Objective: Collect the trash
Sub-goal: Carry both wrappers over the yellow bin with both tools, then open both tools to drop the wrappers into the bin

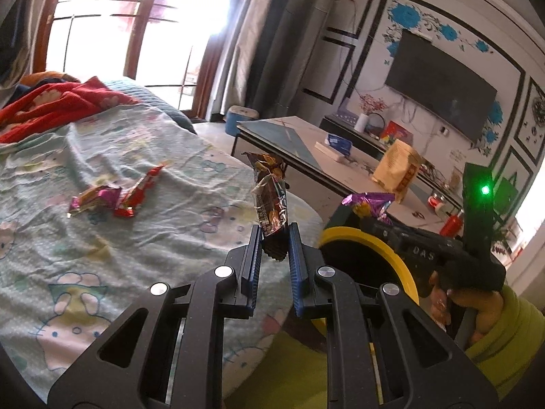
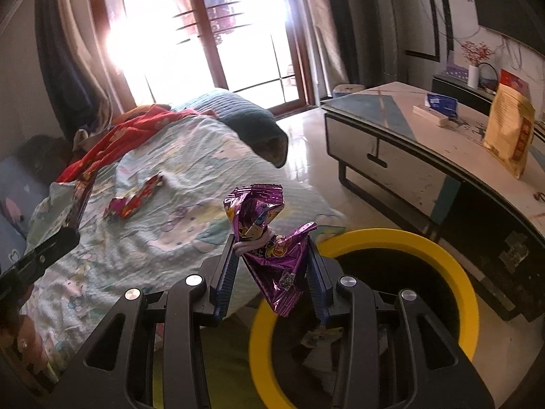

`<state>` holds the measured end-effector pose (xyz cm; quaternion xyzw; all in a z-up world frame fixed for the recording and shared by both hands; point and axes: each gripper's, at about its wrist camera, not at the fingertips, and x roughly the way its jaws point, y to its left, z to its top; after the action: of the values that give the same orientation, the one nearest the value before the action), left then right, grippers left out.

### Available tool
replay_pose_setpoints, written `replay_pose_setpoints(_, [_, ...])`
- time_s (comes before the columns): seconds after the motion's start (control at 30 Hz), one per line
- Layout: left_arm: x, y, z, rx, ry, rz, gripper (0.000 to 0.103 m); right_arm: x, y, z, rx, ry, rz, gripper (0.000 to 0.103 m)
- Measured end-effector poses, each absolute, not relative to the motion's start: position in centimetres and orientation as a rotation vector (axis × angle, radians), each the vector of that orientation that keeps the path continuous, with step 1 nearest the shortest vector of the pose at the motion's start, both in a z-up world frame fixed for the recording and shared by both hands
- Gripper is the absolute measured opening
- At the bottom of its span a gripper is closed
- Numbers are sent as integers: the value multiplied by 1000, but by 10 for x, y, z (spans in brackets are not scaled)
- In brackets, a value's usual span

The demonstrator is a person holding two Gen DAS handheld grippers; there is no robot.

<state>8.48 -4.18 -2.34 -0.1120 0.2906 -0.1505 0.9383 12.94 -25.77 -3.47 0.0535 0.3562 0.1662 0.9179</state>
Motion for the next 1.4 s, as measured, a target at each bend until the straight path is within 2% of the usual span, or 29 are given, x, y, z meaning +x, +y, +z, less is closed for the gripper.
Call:
replay_pose_setpoints(0.63, [80, -112, -37, -84, 645, -430, 10, 124, -313, -48, 180, 762, 270, 37])
replay_pose_setpoints(1.4, [93, -182, -88, 78, 795, -555, 11, 129, -361, -78, 308, 863, 207, 39])
